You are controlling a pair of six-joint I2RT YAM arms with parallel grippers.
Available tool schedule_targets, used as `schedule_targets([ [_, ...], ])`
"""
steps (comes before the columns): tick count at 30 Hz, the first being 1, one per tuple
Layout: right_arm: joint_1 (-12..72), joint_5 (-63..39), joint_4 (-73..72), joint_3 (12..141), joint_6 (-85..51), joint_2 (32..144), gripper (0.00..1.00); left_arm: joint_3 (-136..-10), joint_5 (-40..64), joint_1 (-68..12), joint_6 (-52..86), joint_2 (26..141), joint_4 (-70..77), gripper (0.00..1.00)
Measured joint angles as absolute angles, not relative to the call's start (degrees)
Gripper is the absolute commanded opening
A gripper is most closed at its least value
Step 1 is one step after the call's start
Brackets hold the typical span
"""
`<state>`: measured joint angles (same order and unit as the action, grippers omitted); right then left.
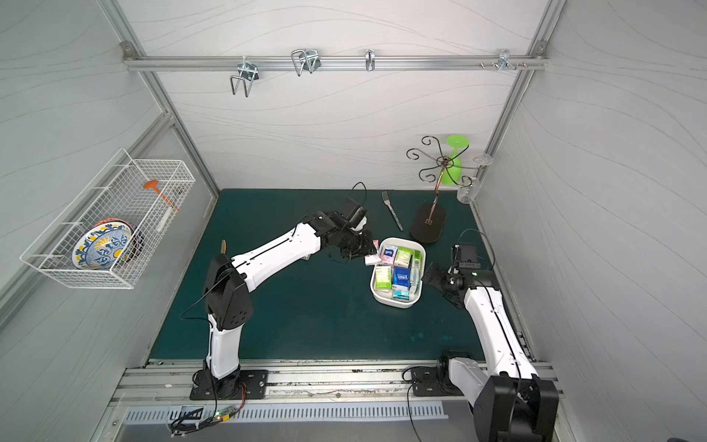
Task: Put the pocket tissues into the storage box
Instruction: Place the pocket tissues in the storage box.
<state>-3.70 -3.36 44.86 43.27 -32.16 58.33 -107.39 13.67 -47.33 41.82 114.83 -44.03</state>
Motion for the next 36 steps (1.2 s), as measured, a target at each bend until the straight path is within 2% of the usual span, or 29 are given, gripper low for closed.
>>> schedule_targets([
  [4,-10.7,-5.7,45.7,40.5,-33.0,56.5,0.99,-113.2,12.9,-52.1,37.4,115.9,-46.9,0.33],
  [8,-13.3,-7.3,46.9,39.5,-33.0,54.3,0.99,-117.8,12.6,-55.3,34.5,118.6,-48.2,0.33],
  [25,-14.9,-11.9,48.5,39.5,-34.6,49.7,0.98,-128.4,10.0,-58.3,32.0,136.1,-48.6,0.34],
  [33,-14.9,-16.1,48.6,41.0,-33.5,47.7,0.98,-129.4,8.6,-58.3,33.2,136.1,-48.6,0.69],
  [36,-14.0,-16.6,48.5,42.9,-33.0,47.7,0.98,-129.2,8.3,-58.2,33.5,135.5,-48.6,0.73],
])
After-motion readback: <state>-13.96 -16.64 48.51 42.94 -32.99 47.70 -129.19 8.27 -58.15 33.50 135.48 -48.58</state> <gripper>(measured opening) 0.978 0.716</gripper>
